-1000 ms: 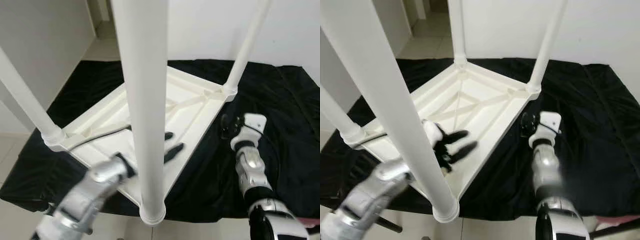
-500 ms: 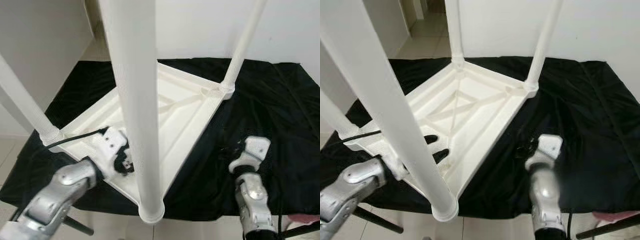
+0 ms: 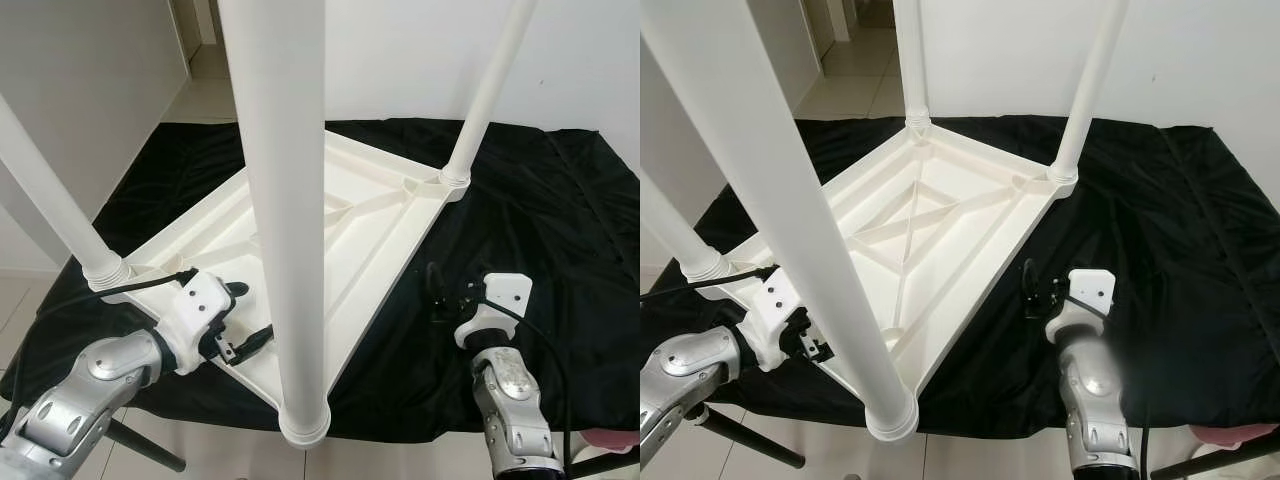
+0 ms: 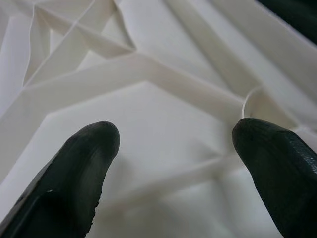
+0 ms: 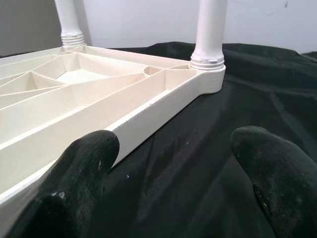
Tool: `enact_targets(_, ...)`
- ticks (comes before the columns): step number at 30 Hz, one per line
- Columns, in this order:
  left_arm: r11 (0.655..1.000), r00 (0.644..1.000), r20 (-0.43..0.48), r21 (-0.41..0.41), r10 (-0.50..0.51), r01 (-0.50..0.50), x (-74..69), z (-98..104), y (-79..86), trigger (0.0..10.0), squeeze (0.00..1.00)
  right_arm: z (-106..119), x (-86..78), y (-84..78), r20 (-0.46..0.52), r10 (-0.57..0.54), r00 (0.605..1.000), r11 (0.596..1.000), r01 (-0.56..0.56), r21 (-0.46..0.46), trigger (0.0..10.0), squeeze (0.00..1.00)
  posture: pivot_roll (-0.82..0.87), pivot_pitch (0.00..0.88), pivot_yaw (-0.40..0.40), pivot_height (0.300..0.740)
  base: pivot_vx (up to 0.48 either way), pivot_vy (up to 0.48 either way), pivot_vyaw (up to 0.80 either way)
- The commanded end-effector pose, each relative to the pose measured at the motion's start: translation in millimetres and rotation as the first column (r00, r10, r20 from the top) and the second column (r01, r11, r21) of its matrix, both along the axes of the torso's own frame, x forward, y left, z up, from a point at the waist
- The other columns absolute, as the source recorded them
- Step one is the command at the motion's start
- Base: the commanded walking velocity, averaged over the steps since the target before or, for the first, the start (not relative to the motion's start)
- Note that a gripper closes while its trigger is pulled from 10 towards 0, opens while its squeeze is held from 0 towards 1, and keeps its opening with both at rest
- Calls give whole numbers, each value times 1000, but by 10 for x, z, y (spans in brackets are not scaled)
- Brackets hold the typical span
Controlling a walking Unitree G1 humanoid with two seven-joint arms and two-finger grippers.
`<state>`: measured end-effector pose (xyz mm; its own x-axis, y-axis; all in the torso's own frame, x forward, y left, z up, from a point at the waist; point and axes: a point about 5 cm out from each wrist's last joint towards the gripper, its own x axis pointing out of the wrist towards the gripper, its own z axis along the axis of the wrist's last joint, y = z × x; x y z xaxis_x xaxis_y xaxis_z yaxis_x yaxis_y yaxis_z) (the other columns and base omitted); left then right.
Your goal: Building children table
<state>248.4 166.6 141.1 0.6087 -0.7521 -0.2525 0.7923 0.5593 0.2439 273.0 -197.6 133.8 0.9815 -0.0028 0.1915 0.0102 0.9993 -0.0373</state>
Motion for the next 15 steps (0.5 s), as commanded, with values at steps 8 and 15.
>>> enact_targets(8,904,892,-192,47,-409,424,-252,-131,15,10000,0,-9,-56,7,-31,8,999,1000,-7,9,10000,0,-54,37,55,740,0,0,0)
enact_targets(15,900,895,-190,92,-404,426,-135,-201,12,10000,0,65,-42,23,-20,22,1000,1000,-22,3,10000,0,-62,40,69,740,0,0,0)
